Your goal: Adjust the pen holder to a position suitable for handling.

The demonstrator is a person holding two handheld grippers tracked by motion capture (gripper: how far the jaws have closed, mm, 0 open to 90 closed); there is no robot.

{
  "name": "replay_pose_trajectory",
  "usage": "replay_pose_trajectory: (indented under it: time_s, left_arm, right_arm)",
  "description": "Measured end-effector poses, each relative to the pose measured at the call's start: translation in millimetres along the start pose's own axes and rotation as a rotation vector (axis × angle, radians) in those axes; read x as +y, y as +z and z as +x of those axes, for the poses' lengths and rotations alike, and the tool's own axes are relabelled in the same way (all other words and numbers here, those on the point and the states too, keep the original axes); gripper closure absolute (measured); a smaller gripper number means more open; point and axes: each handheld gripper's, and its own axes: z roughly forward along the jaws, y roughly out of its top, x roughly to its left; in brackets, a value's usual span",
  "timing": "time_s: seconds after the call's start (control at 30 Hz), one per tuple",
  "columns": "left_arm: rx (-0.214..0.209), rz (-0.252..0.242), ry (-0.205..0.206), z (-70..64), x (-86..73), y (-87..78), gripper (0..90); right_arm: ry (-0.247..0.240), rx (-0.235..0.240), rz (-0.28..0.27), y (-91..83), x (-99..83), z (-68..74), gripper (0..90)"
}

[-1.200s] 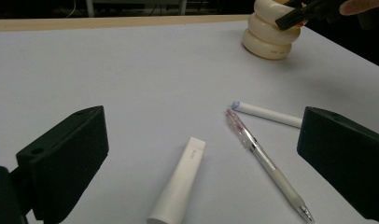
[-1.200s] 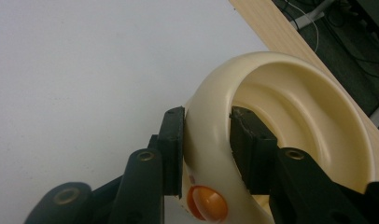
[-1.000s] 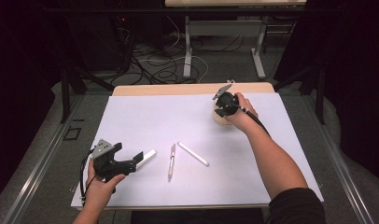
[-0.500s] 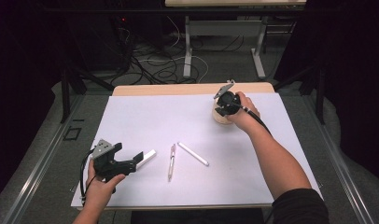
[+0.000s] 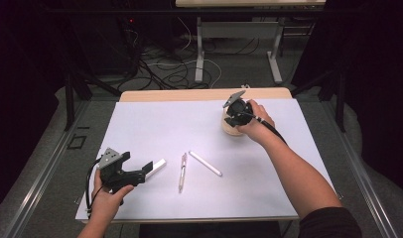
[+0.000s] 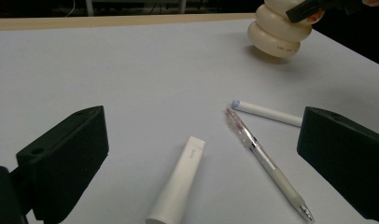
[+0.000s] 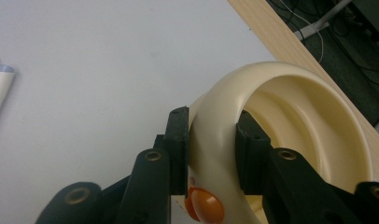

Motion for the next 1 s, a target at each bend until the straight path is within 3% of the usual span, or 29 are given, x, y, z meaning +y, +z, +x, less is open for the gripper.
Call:
replay_pose_trajectory:
  time_s: [0.43,1.0]
  left_arm:
    - [-0.001,-0.002,0.000,-0.4,0.3,-0.4,2.2]
    - [0.000,0.001,0.006,-0.6,0.3,-0.3,2.3]
  right_arm:
    - [-0.019,0.044,0.012,-10.5,7.8,23.6,70.1]
    - [-0.064,0.124,0.033,-18.9,19.8,66.4,70.2]
